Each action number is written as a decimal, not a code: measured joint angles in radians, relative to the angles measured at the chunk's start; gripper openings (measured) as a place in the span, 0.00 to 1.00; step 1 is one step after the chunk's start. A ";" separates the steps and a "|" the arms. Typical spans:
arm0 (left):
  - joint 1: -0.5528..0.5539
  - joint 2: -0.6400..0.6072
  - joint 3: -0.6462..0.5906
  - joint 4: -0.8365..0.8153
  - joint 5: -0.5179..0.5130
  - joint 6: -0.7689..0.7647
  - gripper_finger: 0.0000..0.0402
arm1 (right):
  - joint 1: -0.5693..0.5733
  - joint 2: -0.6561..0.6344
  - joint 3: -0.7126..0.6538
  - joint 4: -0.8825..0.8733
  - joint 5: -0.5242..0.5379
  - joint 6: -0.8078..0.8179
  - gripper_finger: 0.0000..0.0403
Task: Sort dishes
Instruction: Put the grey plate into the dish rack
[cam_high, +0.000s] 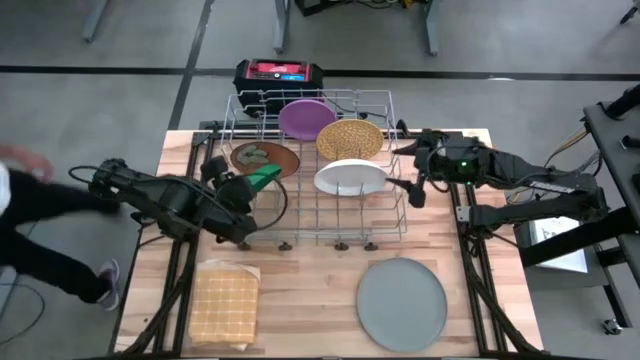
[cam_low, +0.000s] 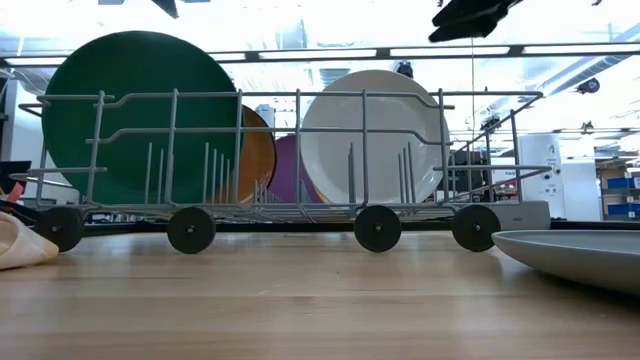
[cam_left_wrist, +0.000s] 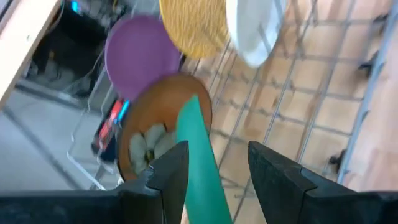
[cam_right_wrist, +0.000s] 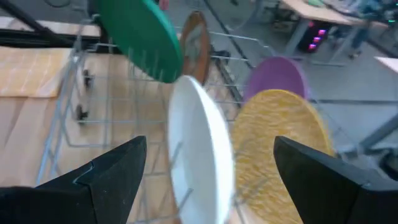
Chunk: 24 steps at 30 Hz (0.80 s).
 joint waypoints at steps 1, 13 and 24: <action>0.000 0.002 0.033 0.000 0.001 0.027 0.39 | 0.000 0.004 0.020 -0.043 -0.001 0.016 0.85; 0.000 0.003 0.315 0.044 -0.038 0.245 0.39 | 0.073 0.022 0.089 -0.451 -0.060 0.324 0.77; 0.000 0.004 0.263 0.103 0.001 0.425 0.39 | 0.386 0.025 0.030 -0.615 -0.066 0.774 0.68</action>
